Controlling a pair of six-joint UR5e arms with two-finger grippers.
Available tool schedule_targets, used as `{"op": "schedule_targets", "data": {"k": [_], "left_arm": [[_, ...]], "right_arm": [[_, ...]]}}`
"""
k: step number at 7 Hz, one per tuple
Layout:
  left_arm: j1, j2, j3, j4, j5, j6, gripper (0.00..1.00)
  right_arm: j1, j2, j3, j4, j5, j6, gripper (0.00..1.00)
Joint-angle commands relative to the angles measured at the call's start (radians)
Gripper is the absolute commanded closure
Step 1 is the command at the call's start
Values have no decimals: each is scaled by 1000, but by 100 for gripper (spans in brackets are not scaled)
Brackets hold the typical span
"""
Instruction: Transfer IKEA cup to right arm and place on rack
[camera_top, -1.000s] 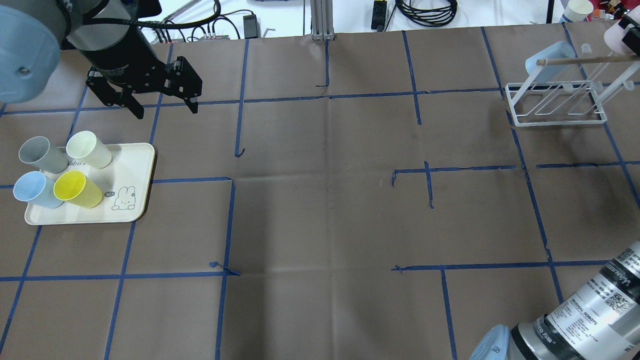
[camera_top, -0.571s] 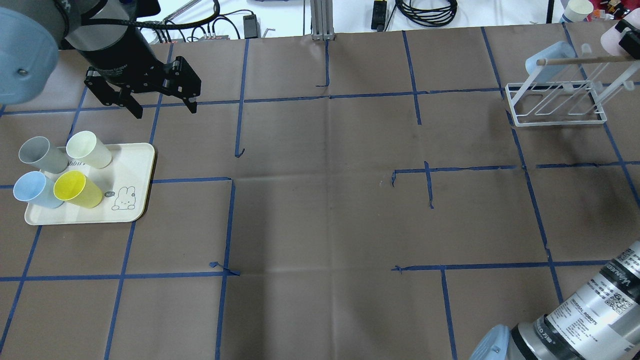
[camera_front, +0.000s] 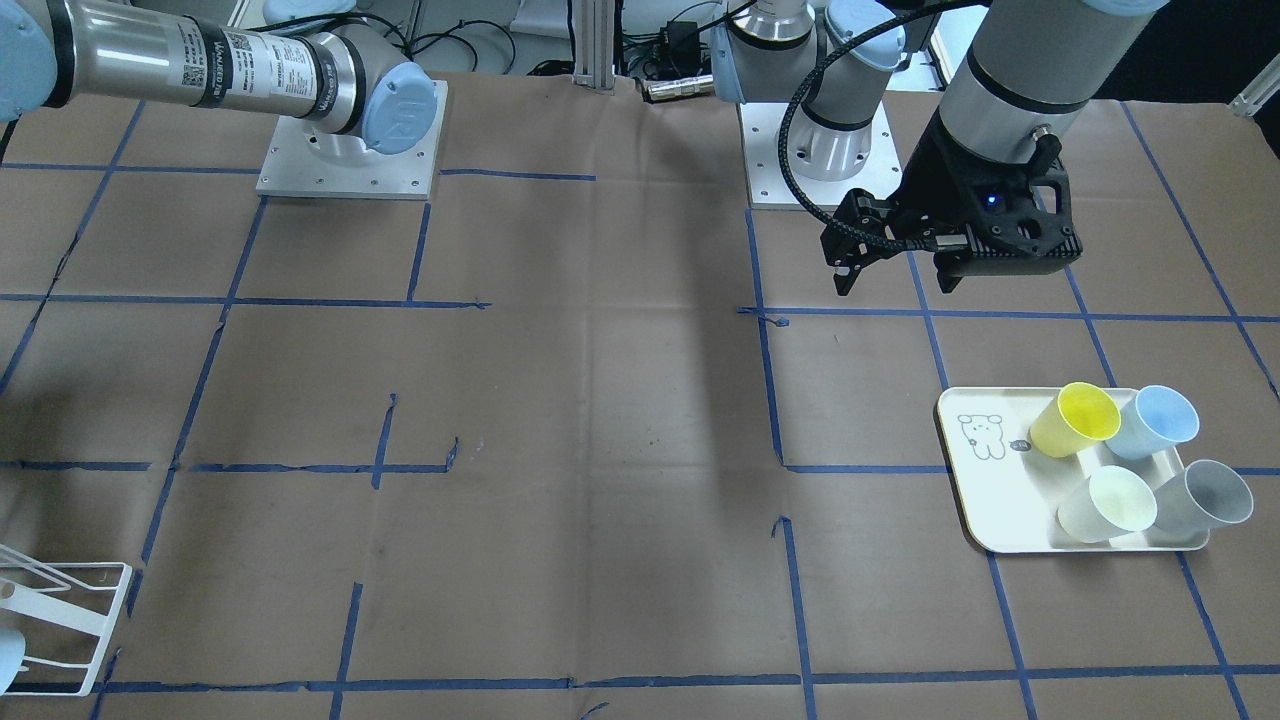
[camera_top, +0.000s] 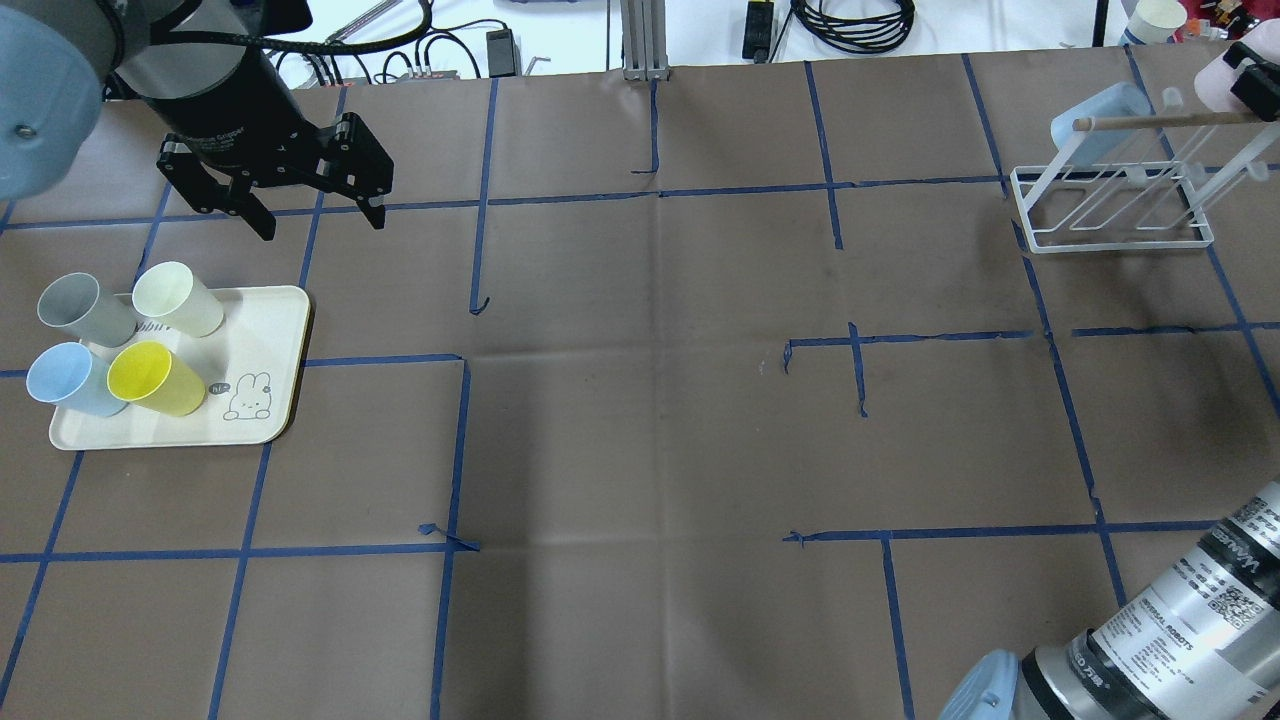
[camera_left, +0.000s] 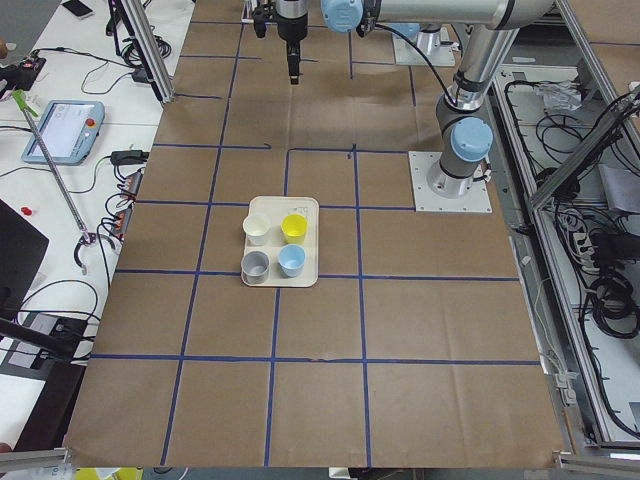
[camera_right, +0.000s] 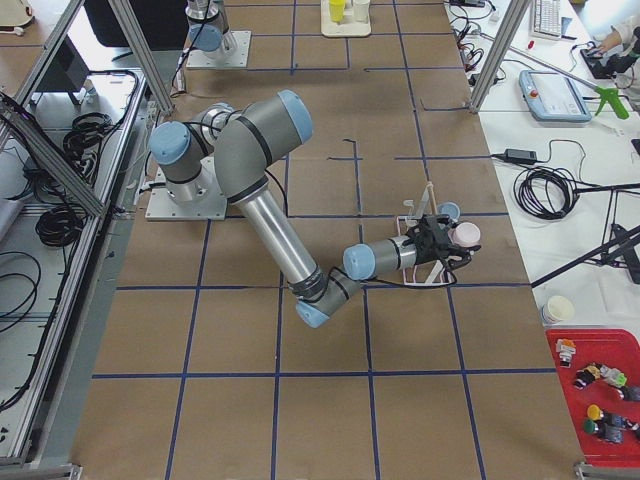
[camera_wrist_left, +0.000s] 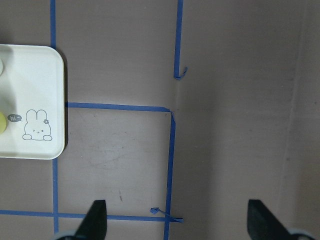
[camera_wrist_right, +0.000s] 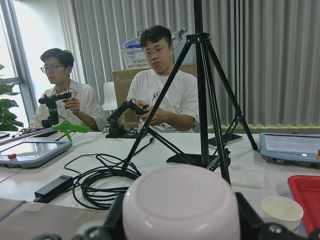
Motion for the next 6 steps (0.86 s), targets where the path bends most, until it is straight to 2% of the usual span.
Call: {"op": "schedule_targets", "data": {"k": [1, 6], "left_arm": [[-1, 0, 4, -3, -1, 0, 1], [-1, 0, 3, -3, -4, 0, 1]], "right_arm": [[3, 2, 1, 0, 0, 3, 1], [3, -28, -9, 52, -3, 3, 0]]}}
